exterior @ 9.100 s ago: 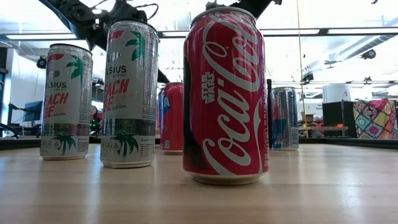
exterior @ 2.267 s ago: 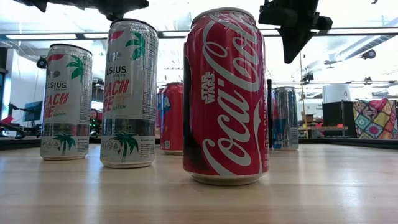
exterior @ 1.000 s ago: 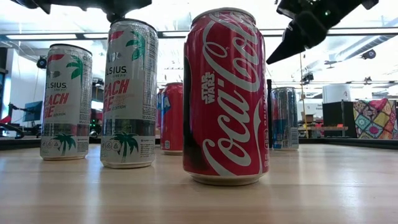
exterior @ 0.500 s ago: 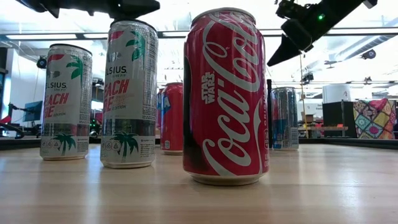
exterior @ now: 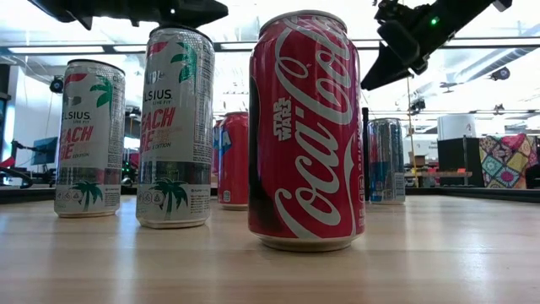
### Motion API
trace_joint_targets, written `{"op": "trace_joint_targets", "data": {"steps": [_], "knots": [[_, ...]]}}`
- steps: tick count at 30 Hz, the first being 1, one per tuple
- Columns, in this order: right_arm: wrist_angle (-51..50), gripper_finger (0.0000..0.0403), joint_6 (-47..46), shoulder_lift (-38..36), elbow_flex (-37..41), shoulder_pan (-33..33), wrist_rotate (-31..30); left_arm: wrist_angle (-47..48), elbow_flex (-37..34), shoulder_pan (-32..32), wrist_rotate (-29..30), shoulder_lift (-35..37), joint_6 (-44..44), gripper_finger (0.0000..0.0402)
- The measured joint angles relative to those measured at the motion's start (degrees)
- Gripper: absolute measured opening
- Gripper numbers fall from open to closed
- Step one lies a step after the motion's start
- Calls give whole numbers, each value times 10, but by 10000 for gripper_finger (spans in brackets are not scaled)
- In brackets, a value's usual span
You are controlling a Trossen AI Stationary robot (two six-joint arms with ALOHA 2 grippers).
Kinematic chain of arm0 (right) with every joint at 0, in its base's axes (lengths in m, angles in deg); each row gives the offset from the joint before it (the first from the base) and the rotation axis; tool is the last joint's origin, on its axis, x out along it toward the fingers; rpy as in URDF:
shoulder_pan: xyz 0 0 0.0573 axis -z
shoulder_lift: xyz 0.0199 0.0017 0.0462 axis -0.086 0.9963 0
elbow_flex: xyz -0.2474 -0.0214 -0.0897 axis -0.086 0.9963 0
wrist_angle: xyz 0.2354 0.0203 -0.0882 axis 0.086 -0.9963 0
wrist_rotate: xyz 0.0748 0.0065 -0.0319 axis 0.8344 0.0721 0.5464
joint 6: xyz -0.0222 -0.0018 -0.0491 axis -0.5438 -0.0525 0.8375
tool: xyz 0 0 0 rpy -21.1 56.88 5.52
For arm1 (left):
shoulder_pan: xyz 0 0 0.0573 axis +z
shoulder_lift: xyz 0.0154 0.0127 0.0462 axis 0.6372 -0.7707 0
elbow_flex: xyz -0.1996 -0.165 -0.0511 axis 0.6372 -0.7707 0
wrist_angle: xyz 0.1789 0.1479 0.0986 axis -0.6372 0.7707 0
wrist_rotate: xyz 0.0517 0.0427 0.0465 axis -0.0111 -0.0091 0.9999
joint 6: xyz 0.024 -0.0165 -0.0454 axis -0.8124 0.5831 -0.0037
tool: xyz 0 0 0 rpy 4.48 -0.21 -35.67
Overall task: Place canned beverage on shelf
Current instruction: Put the right blue soda can on the shelf aligned with the other blue soda can
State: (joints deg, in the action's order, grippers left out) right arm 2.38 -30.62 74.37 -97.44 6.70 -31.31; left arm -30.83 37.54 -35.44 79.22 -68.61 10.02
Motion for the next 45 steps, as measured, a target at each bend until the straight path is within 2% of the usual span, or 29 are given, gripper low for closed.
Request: {"op": "trace_joint_targets", "data": {"steps": [8, 19, 25, 28, 30, 34, 37, 40, 45], "knots": [[0, 201, -12, 0, 0, 0, 15, 0, 0, 0, 0, 0, -10, 0], [17, 203, -39, 0, -1, 0, 14, 3, 0, 0, 0, -8, -23, 0], [-77, 203, -155, 0, -45, 3, 15, 2, 0, 0, 0, -19, -54, 0], [-143, 203, -176, 0, -63, 3, 43, -18, 0, 0, 0, -24, -73, 0], [-167, 203, -166, 0, -63, 3, 62, -36, 0, 0, 0, -25, -73, 0], [-180, 203, -48, 0, -48, 3, 103, -57, 0, 0, 0, -25, -74, 0], [-164, 203, 8, 0, -35, 3, 104, -58, 0, 0, 0, -25, -74, 0], [-141, 203, 23, 0, -22, 3, 105, -59, 0, 0, 0, -25, -74, 0], [-121, 217, -19, 0, -20, 3, 135, -60, 0, 0, 0, -25, -98, 0]]}}
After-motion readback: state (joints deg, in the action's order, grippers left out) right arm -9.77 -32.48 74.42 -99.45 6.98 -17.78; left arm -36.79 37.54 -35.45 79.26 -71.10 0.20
